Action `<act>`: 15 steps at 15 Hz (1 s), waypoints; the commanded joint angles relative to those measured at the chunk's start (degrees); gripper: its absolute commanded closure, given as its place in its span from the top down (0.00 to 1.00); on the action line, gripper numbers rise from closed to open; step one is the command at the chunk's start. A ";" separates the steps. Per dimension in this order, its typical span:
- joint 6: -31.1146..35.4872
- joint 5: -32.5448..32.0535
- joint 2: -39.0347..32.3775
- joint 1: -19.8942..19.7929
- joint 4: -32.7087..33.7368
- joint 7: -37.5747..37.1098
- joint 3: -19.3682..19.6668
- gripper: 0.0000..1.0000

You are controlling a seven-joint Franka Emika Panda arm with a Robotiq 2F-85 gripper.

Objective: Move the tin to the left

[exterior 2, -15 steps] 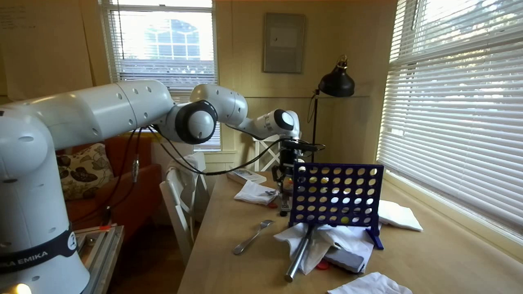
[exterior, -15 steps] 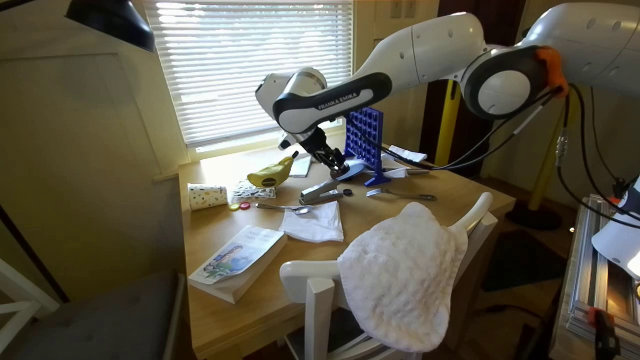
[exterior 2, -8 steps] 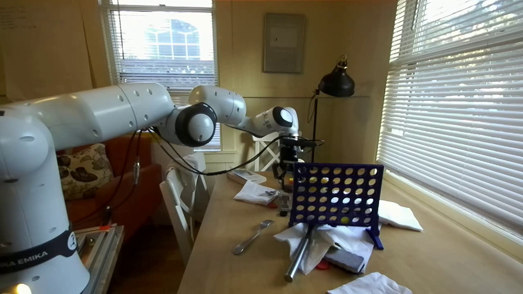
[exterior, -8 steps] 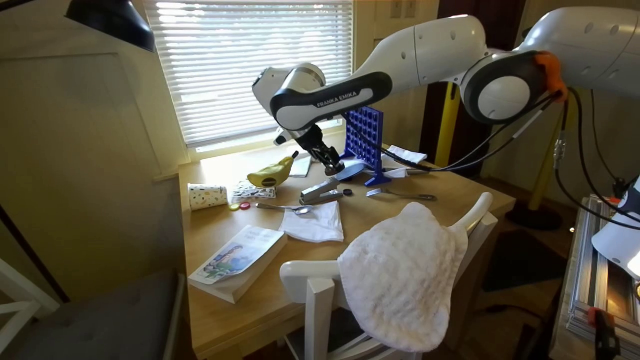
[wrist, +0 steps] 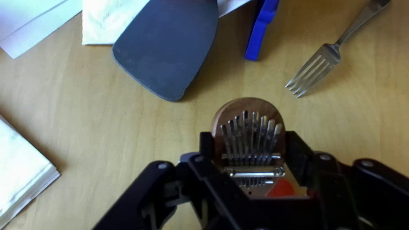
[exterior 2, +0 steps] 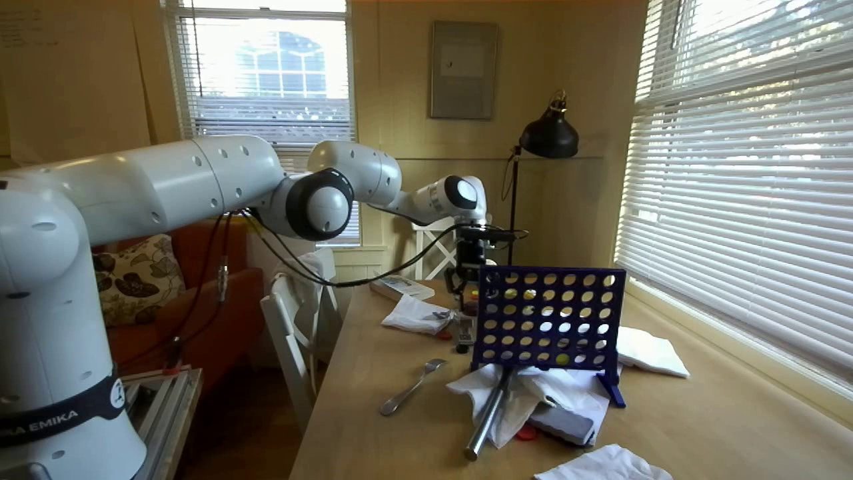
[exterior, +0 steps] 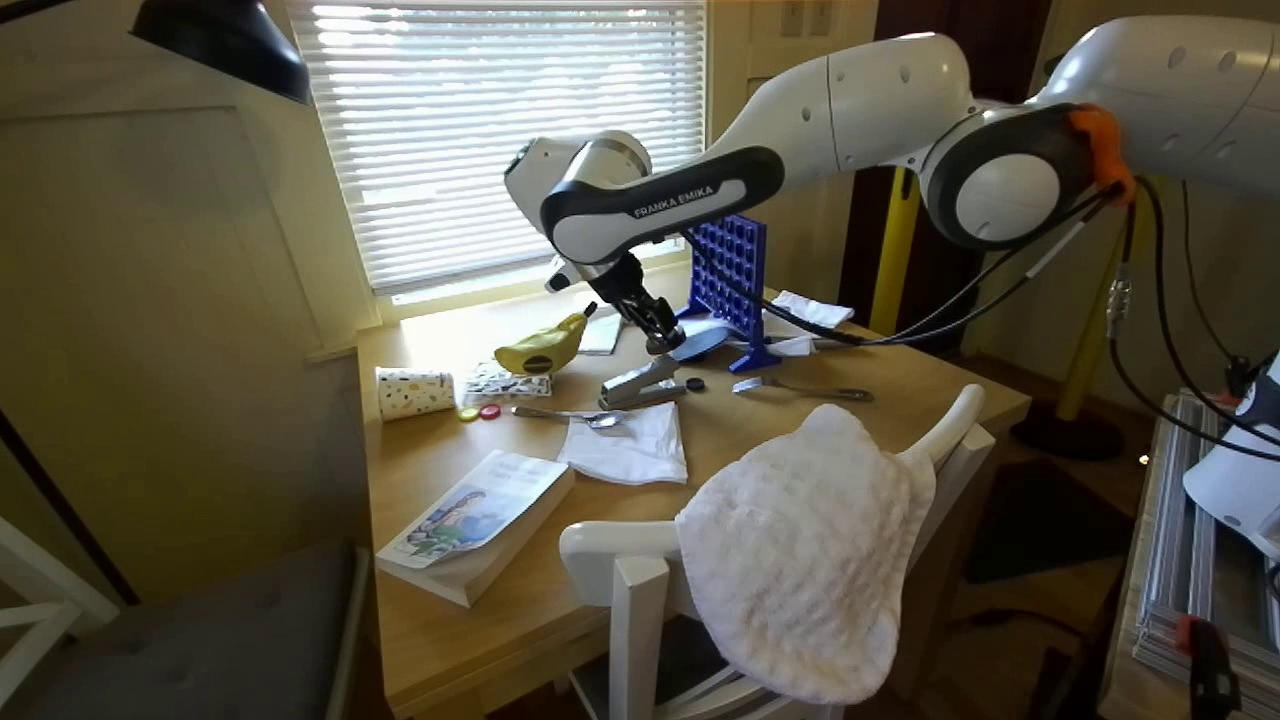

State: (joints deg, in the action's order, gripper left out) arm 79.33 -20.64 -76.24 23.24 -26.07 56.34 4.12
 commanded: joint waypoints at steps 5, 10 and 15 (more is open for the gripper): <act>3.39 2.15 0.83 -0.04 -0.56 0.32 -1.63 0.58; 2.79 2.21 -0.30 0.28 0.64 -0.52 -1.63 0.33; 2.66 2.29 -0.92 0.64 0.76 -1.18 -1.67 0.33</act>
State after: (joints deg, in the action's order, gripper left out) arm 82.51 -18.73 -76.47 23.43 -26.19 56.28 2.16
